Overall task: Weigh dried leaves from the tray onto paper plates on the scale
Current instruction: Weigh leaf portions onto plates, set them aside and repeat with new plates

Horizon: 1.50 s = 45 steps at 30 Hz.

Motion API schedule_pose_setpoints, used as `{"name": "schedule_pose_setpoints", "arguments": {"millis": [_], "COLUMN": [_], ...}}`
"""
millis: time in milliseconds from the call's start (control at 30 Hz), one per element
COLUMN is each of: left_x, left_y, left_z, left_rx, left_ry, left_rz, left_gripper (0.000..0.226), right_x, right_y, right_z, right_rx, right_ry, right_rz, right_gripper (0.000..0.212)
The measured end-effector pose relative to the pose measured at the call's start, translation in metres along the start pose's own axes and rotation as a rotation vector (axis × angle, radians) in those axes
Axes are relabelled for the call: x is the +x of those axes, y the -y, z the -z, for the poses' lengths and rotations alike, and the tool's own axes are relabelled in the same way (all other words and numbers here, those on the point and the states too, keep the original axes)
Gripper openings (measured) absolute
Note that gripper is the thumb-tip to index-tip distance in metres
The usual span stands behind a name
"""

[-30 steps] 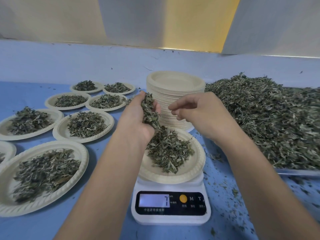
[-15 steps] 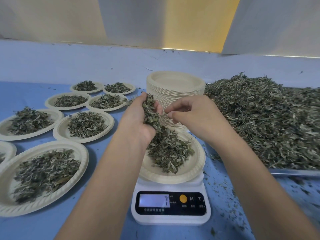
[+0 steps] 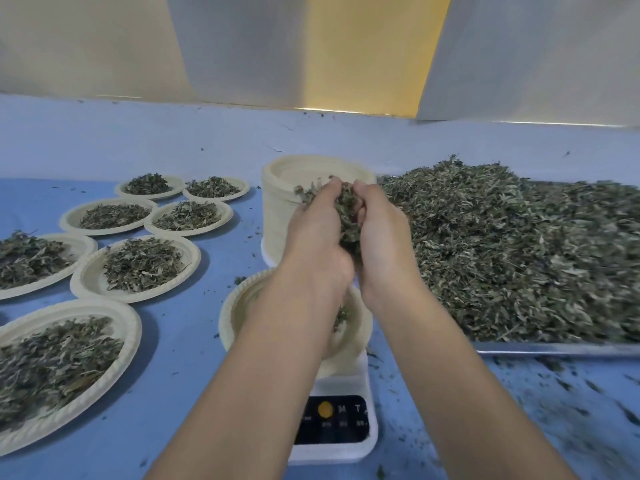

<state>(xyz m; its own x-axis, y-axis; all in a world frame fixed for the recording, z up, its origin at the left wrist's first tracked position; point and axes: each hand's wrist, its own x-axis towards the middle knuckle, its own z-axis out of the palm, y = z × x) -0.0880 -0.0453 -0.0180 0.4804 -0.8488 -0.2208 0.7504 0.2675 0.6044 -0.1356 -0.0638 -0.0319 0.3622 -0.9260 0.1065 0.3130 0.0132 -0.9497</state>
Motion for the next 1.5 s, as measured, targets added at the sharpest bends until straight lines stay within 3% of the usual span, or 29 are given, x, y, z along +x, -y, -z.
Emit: {"name": "schedule_pose_setpoints", "arguments": {"millis": [67,133,200,333,433,533,633,800,967,1133,1267,1500], "left_x": [0.002,0.005,0.012,0.028,0.039,0.040,0.040,0.042,0.037,0.032,0.025,0.020], "left_y": [0.017,0.037,0.060,0.101,0.125,0.135,0.134,0.126,0.121,0.115,0.107,0.093], "left_z": [-0.018,-0.035,-0.048,-0.061,-0.062,-0.062,-0.060,-0.056,-0.058,-0.056,-0.054,-0.045], "left_rx": [0.082,0.094,0.133,0.264,0.363,0.443,0.474,0.389,0.386,0.484,0.362,0.347], "left_ry": [0.001,-0.025,-0.042,-0.047,-0.071,0.046,0.081,0.094,0.163,0.179,0.185,0.189], "left_rz": [-0.037,-0.034,0.005,0.142,0.198,0.285,0.258,0.251,0.162,0.164,0.205,0.251], "left_gripper": [0.021,0.007,0.013,0.053,0.058,0.065,0.077,0.061,0.060,0.062,0.058,0.051], "right_x": [0.005,0.009,0.014,0.033,0.045,0.051,0.054,0.058,0.059,0.055,0.053,0.045], "right_y": [0.010,0.017,0.021,0.012,0.006,0.001,-0.002,-0.004,-0.008,-0.011,-0.009,-0.010], "right_z": [0.016,0.038,0.063,0.106,0.132,0.148,0.154,0.153,0.149,0.144,0.137,0.113], "right_rx": [0.031,0.100,0.125,0.044,-0.031,-0.096,-0.198,-0.247,-0.264,-0.461,-0.432,-0.486], "right_ry": [-0.066,-0.144,-0.227,-0.385,-0.444,-0.465,-0.461,-0.425,-0.373,-0.417,-0.445,-0.393], "right_rz": [0.042,0.039,0.028,-0.023,-0.057,-0.057,-0.003,0.062,0.105,0.215,0.206,0.214], "right_gripper": [0.034,0.047,0.039,0.033,0.028,0.027,0.027,0.032,0.030,0.043,0.036,0.028]}}
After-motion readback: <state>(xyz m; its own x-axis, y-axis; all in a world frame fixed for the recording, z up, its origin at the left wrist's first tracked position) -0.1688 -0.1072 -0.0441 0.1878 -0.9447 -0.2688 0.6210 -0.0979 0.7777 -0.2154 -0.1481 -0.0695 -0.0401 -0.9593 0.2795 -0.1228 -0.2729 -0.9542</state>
